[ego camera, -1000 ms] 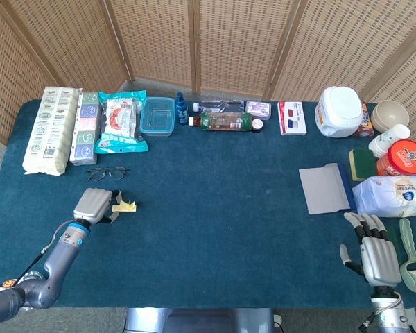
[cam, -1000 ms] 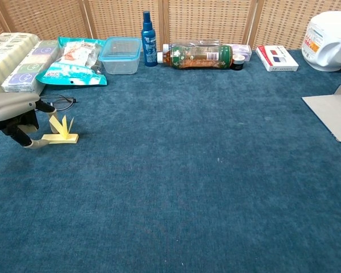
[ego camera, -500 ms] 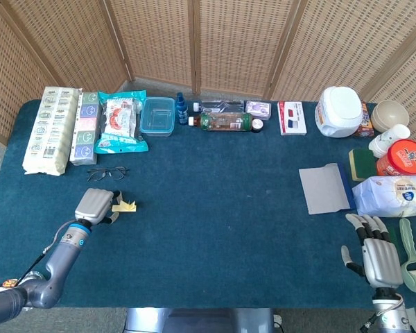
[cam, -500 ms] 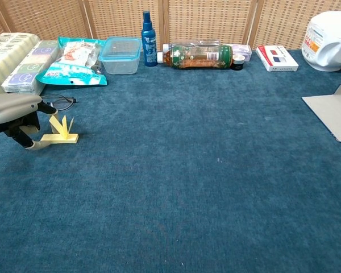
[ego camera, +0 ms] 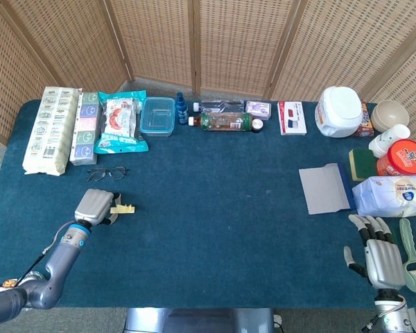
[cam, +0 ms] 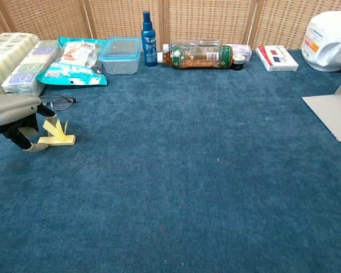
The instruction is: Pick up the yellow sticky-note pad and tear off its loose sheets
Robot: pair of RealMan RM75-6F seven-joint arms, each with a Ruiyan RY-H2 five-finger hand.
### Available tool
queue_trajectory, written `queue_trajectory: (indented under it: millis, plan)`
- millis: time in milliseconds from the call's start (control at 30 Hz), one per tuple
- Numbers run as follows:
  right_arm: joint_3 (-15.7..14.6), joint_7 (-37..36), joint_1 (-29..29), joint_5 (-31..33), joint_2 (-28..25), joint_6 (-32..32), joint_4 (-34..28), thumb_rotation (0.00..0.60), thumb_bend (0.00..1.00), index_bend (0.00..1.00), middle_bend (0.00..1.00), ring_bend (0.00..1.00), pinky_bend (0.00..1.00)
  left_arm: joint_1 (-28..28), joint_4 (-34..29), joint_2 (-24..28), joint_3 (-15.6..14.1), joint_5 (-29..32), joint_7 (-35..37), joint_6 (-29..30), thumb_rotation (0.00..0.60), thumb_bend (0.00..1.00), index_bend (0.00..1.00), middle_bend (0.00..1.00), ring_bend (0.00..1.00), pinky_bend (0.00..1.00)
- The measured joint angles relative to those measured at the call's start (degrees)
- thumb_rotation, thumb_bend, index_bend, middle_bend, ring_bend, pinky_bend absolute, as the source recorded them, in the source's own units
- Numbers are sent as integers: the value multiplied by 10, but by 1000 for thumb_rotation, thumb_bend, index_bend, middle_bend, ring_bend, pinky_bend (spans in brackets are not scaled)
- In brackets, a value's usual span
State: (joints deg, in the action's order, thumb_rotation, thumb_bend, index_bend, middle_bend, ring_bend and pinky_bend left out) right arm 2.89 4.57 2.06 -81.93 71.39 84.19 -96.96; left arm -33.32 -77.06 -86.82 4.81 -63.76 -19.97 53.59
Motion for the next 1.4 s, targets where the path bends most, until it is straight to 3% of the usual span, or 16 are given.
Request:
queue_trajectory:
  millis: [367, 633, 900, 1100, 1300, 1400]
  plan:
    - [4, -13, 8, -9, 3, -7, 4, 600, 456, 163, 214, 106, 86, -16, -73, 84, -2, -57, 19, -8, 600, 324, 647, 994, 1000, 1000]
    - [13, -67, 33, -17, 14, -36, 12, 600, 457, 163, 214, 106, 86, -64, -130, 166, 4, -130, 79, -66, 600, 324, 653, 994, 1000, 1000]
    - [26, -150, 75, -37, 43, -74, 34, 600, 457, 153, 214, 106, 90, -122, -149, 186, 18, -180, 141, -114, 600, 324, 653, 994, 1000, 1000]
    - [31, -236, 103, -60, 56, -93, 40, 600, 456, 137, 232, 129, 184, -165, -147, 179, 23, -227, 186, -139, 600, 324, 653, 994, 1000, 1000]
    - [26, -336, 135, -91, 73, -111, 48, 600, 456, 135, 364, 265, 314, -206, -126, 155, 22, -259, 215, -153, 600, 323, 655, 994, 1000, 1000]
    - [21, -371, 153, -103, 80, -124, 55, 600, 457, 138, 499, 453, 451, -220, -121, 150, 21, -263, 221, -160, 600, 324, 656, 994, 1000, 1000]
